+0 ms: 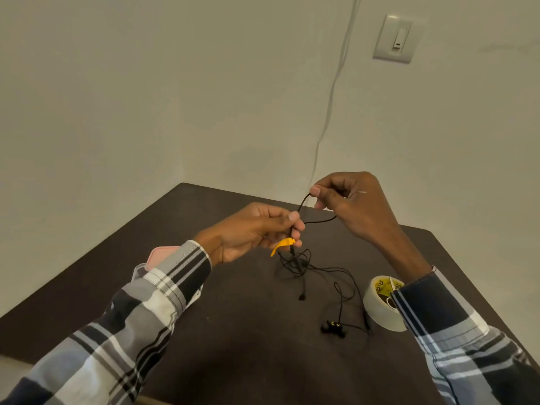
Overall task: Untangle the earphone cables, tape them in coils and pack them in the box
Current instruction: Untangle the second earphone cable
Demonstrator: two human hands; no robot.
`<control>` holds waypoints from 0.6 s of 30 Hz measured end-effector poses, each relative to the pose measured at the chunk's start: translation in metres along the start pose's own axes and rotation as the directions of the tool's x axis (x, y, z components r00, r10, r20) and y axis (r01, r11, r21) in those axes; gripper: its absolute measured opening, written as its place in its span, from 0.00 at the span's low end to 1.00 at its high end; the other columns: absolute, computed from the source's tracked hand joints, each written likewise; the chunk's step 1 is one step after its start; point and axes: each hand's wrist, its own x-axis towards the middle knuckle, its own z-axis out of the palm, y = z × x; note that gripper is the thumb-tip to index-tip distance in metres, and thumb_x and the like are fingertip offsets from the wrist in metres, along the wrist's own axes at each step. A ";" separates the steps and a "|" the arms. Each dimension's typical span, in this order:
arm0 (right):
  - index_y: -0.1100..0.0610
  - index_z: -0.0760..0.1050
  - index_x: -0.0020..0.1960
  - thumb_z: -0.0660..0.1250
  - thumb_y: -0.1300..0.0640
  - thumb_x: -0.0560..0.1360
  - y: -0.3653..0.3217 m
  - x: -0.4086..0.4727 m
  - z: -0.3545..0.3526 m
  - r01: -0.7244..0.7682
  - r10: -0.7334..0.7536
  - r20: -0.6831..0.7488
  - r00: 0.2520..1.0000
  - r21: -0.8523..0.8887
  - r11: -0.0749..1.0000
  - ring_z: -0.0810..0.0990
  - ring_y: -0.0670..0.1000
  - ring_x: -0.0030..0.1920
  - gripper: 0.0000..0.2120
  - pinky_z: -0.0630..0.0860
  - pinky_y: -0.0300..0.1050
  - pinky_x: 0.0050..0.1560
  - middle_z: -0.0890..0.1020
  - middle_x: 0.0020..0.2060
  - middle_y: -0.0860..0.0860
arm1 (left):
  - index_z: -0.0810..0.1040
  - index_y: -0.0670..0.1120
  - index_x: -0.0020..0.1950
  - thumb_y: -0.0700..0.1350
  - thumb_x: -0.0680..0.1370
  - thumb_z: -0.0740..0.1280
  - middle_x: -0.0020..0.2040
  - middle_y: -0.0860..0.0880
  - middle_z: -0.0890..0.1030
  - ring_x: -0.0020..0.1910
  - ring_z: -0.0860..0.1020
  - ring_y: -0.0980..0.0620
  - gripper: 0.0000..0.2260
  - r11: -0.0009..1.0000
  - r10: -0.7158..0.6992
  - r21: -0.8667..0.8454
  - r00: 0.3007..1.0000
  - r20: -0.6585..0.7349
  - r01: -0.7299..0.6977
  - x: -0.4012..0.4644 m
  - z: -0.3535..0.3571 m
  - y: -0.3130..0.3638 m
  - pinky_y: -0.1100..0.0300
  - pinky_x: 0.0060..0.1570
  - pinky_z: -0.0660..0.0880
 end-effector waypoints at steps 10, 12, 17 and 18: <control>0.50 0.82 0.41 0.70 0.56 0.78 -0.003 -0.002 0.000 -0.013 0.018 -0.069 0.997 0.066 0.998 0.84 0.47 0.36 0.07 0.82 0.58 0.49 0.84 0.31 0.47 | 0.75 0.43 0.63 0.45 0.72 0.74 0.53 0.43 0.83 0.52 0.82 0.45 0.21 0.976 -0.086 -0.202 0.996 -0.038 0.077 0.004 0.023 -0.031 0.45 0.59 0.77; 0.51 0.82 0.41 0.70 0.56 0.78 -0.003 -0.002 -0.001 -0.014 0.021 -0.085 0.996 0.080 0.997 0.85 0.51 0.37 0.08 0.82 0.60 0.48 0.84 0.31 0.48 | 0.78 0.42 0.60 0.46 0.73 0.73 0.49 0.44 0.84 0.50 0.82 0.46 0.17 0.976 -0.079 -0.205 0.996 -0.038 0.069 0.004 0.023 -0.031 0.47 0.59 0.77; 0.55 0.82 0.43 0.69 0.57 0.79 -0.001 -0.002 -0.007 0.006 0.007 -0.147 0.989 0.090 0.996 0.84 0.52 0.36 0.07 0.82 0.59 0.46 0.84 0.31 0.51 | 0.80 0.41 0.49 0.42 0.73 0.73 0.41 0.46 0.81 0.42 0.81 0.50 0.08 0.946 -0.050 -0.324 0.997 -0.061 0.027 0.006 0.024 -0.034 0.44 0.62 0.76; 0.55 0.82 0.43 0.69 0.57 0.79 0.000 -0.002 -0.008 0.006 0.008 -0.154 0.988 0.092 0.996 0.84 0.51 0.35 0.07 0.82 0.57 0.45 0.84 0.31 0.51 | 0.80 0.41 0.48 0.41 0.72 0.73 0.40 0.46 0.81 0.40 0.81 0.51 0.08 0.933 -0.052 -0.358 0.996 -0.069 0.023 0.006 0.025 -0.036 0.45 0.61 0.76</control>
